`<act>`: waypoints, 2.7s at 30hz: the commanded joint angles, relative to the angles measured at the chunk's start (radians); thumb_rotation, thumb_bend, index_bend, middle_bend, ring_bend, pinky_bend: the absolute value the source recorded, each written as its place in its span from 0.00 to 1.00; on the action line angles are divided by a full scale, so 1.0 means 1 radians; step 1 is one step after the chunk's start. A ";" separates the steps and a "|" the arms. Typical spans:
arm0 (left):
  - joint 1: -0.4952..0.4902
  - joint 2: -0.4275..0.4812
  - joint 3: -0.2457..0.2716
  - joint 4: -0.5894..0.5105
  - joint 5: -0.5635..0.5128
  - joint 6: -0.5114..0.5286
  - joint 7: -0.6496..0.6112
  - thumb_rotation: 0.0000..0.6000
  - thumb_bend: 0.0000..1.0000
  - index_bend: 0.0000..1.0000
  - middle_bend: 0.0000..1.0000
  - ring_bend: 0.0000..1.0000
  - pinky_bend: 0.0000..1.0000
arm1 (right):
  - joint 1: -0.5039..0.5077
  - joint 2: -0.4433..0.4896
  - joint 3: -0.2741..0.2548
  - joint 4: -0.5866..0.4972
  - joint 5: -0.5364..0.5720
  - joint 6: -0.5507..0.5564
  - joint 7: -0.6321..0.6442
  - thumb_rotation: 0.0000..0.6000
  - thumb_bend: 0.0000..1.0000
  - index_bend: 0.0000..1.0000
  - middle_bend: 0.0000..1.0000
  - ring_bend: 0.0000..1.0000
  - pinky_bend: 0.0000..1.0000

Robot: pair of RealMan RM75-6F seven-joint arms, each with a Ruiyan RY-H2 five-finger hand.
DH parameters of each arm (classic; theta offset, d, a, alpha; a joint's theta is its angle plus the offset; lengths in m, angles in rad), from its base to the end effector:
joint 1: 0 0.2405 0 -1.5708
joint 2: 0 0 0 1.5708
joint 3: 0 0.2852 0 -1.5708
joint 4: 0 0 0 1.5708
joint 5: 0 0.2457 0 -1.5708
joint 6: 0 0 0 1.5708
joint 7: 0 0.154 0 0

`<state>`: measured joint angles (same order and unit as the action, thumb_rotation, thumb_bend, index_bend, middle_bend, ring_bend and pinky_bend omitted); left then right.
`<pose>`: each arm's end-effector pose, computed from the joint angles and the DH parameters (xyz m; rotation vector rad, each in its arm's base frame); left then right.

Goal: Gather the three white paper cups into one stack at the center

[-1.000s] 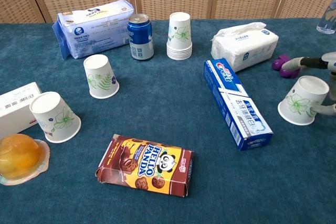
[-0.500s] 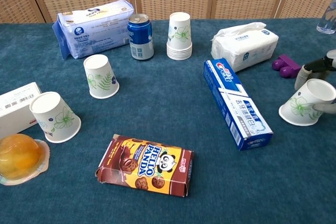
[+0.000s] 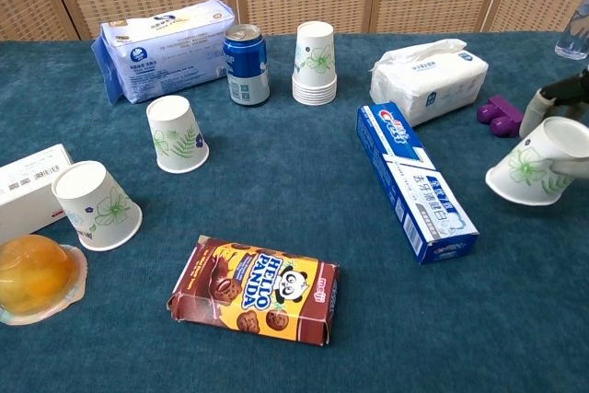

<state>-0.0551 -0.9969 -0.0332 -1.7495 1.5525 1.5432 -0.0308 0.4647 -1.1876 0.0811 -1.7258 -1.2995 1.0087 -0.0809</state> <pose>-0.3261 0.1802 0.1701 -1.3779 -0.9041 -0.9751 -0.2614 -0.3008 0.0462 1.7573 -1.1508 0.8719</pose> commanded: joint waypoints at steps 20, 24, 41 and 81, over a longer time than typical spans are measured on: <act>-0.017 0.003 -0.009 -0.008 0.003 -0.010 0.009 0.59 0.46 0.00 0.03 0.01 0.11 | 0.068 0.101 0.022 -0.285 0.003 -0.056 -0.070 1.00 0.36 0.40 0.43 0.43 0.74; -0.020 0.005 -0.011 -0.012 0.002 -0.013 0.012 0.59 0.46 0.00 0.03 0.01 0.11 | 0.097 0.089 0.029 -0.307 0.019 -0.077 -0.102 1.00 0.36 0.40 0.43 0.43 0.74; -0.027 0.007 -0.012 -0.020 -0.003 -0.020 0.023 0.60 0.47 0.00 0.03 0.01 0.12 | 0.228 -0.048 0.050 -0.256 0.176 -0.150 -0.228 1.00 0.36 0.38 0.42 0.43 0.74; -0.042 0.001 -0.017 -0.017 -0.018 -0.036 0.028 0.59 0.46 0.00 0.02 0.01 0.11 | 0.467 -0.279 0.044 -0.092 0.445 -0.121 -0.447 1.00 0.36 0.28 0.34 0.33 0.70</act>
<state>-0.0971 -0.9953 -0.0504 -1.7664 1.5351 1.5068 -0.0033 0.9284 -1.4646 0.1280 -1.8204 -0.8569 0.8854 -0.5249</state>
